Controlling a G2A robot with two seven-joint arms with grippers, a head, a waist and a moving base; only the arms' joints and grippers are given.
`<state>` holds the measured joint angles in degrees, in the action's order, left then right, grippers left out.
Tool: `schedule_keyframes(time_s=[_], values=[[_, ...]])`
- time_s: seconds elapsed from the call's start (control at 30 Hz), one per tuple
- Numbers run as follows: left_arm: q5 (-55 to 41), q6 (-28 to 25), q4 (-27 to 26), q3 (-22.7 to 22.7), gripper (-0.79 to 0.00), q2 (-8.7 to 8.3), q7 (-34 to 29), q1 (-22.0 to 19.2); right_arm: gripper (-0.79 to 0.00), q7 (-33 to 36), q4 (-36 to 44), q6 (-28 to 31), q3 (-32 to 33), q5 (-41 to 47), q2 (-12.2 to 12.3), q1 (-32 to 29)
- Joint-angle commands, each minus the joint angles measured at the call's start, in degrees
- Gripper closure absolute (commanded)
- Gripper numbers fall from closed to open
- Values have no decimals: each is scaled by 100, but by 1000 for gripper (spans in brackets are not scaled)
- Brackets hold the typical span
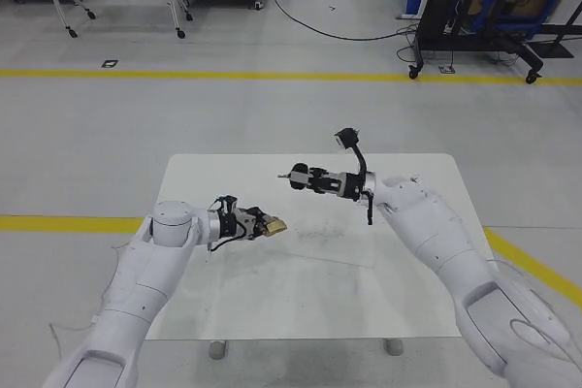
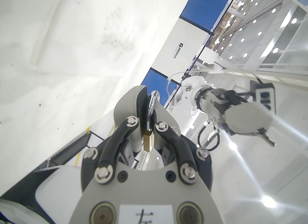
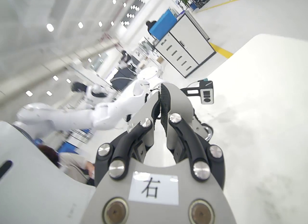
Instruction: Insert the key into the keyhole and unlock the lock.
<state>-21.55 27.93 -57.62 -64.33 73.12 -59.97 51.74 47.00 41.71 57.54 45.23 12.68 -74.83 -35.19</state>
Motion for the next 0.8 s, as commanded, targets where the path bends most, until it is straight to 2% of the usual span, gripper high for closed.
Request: schedule_keyframes(time_s=[0.0,0.13,0.23,0.3,0.53,0.6,0.77], values=[[-99,160,162,83,0,21,-97,-100,0,-86,374,46,120,-1427,167,73],[-150,277,393,214,0,45,-233,-264,0,-152,1550,46,333,-3106,406,-105],[-215,191,505,238,0,65,-135,-394,0,-75,2395,46,462,-3813,554,-323],[-165,-145,493,213,0,64,75,-444,0,-86,2736,45,566,-3979,635,-466],[-165,-145,493,213,0,64,75,-444,0,-110,2811,27,609,-3972,655,-509],[-325,3,505,203,0,74,148,-354,0,-121,2854,32,602,-4014,655,-515],[-807,476,698,151,0,85,-103,-379,0,-71,3638,46,265,-5598,727,-534]])
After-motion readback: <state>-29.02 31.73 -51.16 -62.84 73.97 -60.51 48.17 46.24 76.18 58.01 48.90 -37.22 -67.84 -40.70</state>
